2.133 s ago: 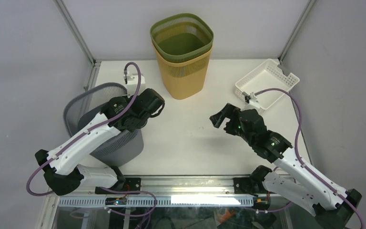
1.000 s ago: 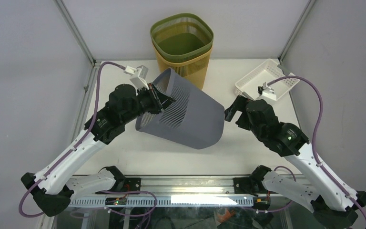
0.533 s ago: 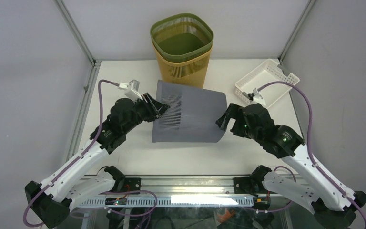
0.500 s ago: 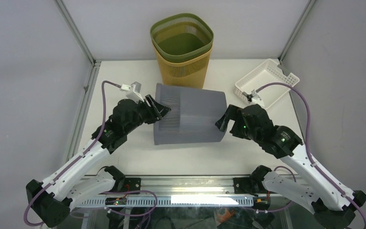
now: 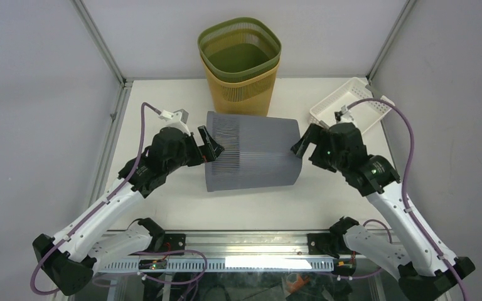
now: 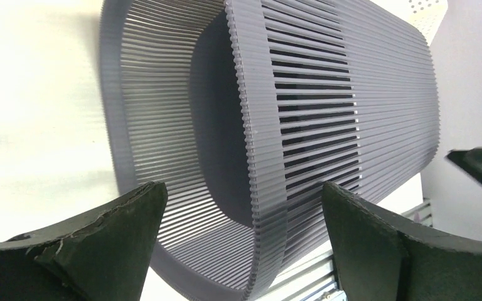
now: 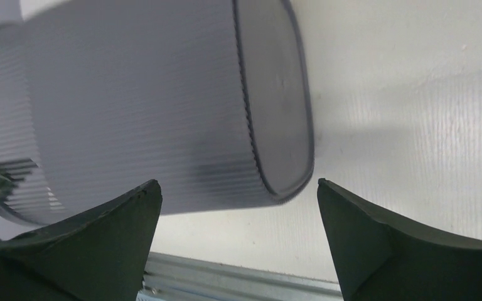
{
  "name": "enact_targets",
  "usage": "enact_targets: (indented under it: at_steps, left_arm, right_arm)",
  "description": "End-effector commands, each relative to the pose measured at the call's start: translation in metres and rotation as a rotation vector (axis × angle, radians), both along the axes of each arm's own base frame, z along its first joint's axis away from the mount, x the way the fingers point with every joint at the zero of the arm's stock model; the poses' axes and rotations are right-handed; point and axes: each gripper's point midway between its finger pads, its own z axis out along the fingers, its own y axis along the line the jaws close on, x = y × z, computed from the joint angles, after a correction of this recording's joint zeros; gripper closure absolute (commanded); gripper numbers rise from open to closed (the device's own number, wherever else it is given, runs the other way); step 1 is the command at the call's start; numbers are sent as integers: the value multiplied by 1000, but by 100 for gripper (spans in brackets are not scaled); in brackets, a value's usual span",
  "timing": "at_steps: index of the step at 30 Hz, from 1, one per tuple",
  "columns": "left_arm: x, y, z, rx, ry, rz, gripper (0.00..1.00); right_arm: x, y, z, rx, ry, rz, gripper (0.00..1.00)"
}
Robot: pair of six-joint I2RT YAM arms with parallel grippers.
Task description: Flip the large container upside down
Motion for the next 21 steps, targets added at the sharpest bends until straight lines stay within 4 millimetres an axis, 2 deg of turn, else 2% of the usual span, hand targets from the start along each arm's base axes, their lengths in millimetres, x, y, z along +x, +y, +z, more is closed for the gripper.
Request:
enact_targets:
  at_steps: [1,3,5,8,14,18,21]
  left_arm:
    - [5,20,5,123,-10,50,1]
    - [9,25,9,138,-14,80,2]
    - [10,28,15,133,-26,95,4]
    - [10,25,24,118,-35,85,10]
    - [7,19,33,81,-45,55,24]
    - [3,10,29,61,-32,12,34]
    - [3,6,23,58,-23,-9,33]
  right_arm:
    - [35,11,44,60,-98,47,1]
    - [49,11,33,48,-61,48,1]
    - [57,11,31,72,-51,50,3]
    - [63,21,40,119,-87,97,4]
    - [73,38,22,156,-41,165,5]
    - [72,49,33,223,-74,206,7]
    - [66,51,48,244,-101,227,9]
